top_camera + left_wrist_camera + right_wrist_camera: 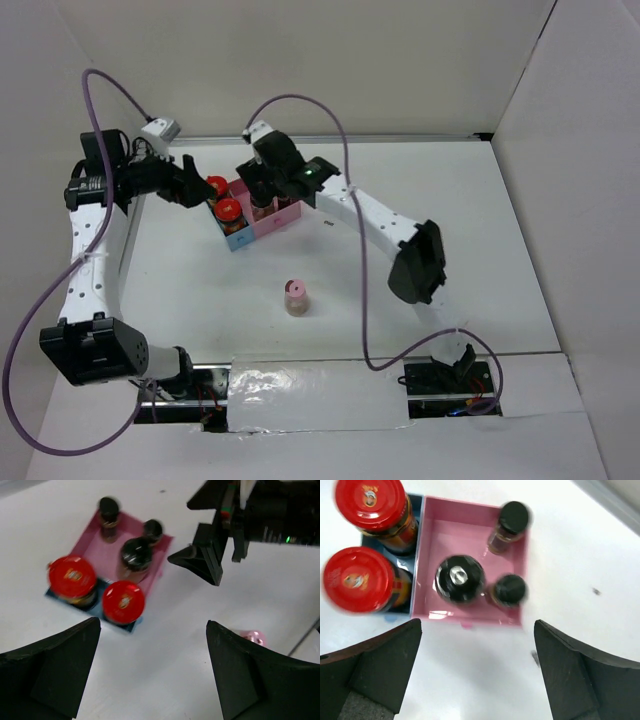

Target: Organize the condiment bottles

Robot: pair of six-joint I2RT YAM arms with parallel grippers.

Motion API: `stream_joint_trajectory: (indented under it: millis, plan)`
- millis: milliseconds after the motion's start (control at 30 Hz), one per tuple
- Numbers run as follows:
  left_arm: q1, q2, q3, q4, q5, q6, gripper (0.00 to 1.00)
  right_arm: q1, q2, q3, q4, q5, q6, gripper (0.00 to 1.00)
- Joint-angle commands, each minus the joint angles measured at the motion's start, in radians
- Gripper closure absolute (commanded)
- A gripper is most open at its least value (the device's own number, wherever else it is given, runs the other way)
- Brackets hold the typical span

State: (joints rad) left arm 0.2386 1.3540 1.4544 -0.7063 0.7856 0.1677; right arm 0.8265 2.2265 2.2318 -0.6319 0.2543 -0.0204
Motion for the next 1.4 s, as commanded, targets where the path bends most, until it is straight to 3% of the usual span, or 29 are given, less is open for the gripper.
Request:
stream_joint_trajectory:
  millis: [0, 33, 67, 100, 133, 167, 200, 233, 300, 333, 367, 433, 567, 800, 1067, 1133, 1200, 1233, 1367]
  plan:
    - [-0.114, -0.019, 0.073, -0.151, 0.182, 0.183, 0.01, -0.045, -0.349, -0.111, 0.006, 0.098, 0.065, 0.00]
    - [-0.151, -0.024, 0.073, -0.180, 0.178, 0.264, 0.01, -0.067, -0.397, -0.198, -0.003, 0.112, 0.077, 0.00]
    - [-0.229, -0.033, 0.066, -0.230, 0.172, 0.301, 0.01, -0.091, -0.445, -0.246, -0.012, 0.112, 0.100, 0.21]
    - [-0.296, -0.055, 0.035, -0.249, 0.131, 0.334, 0.01, -0.151, -0.494, -0.295, -0.023, 0.111, 0.108, 0.52]
    - [-0.350, -0.067, 0.014, -0.258, 0.098, 0.372, 0.05, -0.177, -0.583, -0.407, -0.026, 0.120, 0.131, 0.91]
    - [-0.468, -0.084, -0.033, -0.259, 0.024, 0.383, 0.12, -0.240, -0.623, -0.467, -0.019, 0.119, 0.140, 0.98]
    - [-0.532, -0.085, -0.052, -0.256, -0.017, 0.386, 0.22, -0.272, -0.699, -0.573, -0.012, 0.102, 0.151, 0.93]
    - [-0.594, -0.082, -0.074, -0.251, -0.060, 0.383, 0.21, -0.299, -0.731, -0.616, -0.006, 0.102, 0.157, 0.81]
    - [-0.775, -0.047, -0.112, -0.251, -0.135, 0.383, 0.10, -0.369, -0.774, -0.694, -0.003, 0.069, 0.169, 0.39]
    - [-0.823, -0.026, -0.118, -0.252, -0.213, 0.380, 0.01, -0.388, -0.806, -0.757, -0.003, 0.065, 0.186, 0.08]
    - [-0.904, -0.006, -0.124, -0.255, -0.258, 0.380, 0.01, -0.401, -0.820, -0.785, -0.005, 0.048, 0.194, 0.00]
    - [-0.968, 0.054, -0.149, -0.213, -0.381, 0.372, 0.01, -0.434, -0.849, -0.856, -0.006, 0.027, 0.207, 0.00]
    - [-0.998, 0.166, -0.126, -0.171, -0.479, 0.331, 0.01, -0.446, -0.893, -0.949, -0.018, -0.009, 0.224, 0.00]
    - [-1.033, 0.215, -0.156, -0.185, -0.480, 0.317, 0.01, -0.446, -0.976, -1.031, -0.012, -0.018, 0.235, 0.00]
    - [-1.047, 0.212, -0.244, -0.078, -0.523, 0.291, 0.01, -0.448, -1.001, -1.060, -0.012, -0.038, 0.244, 0.00]
    - [-1.049, 0.218, -0.247, -0.074, -0.540, 0.286, 0.08, -0.446, -0.999, -1.057, -0.014, -0.040, 0.246, 0.00]
    - [-1.047, 0.223, -0.249, -0.071, -0.548, 0.280, 0.23, -0.448, -1.005, -1.057, -0.012, -0.041, 0.243, 0.00]
    - [-1.047, 0.218, -0.249, -0.071, -0.548, 0.280, 0.23, -0.448, -1.007, -1.057, -0.011, -0.040, 0.243, 0.00]
    - [-1.047, 0.208, -0.235, -0.056, -0.531, 0.260, 0.50, -0.448, -1.013, -1.061, -0.011, -0.038, 0.241, 0.00]
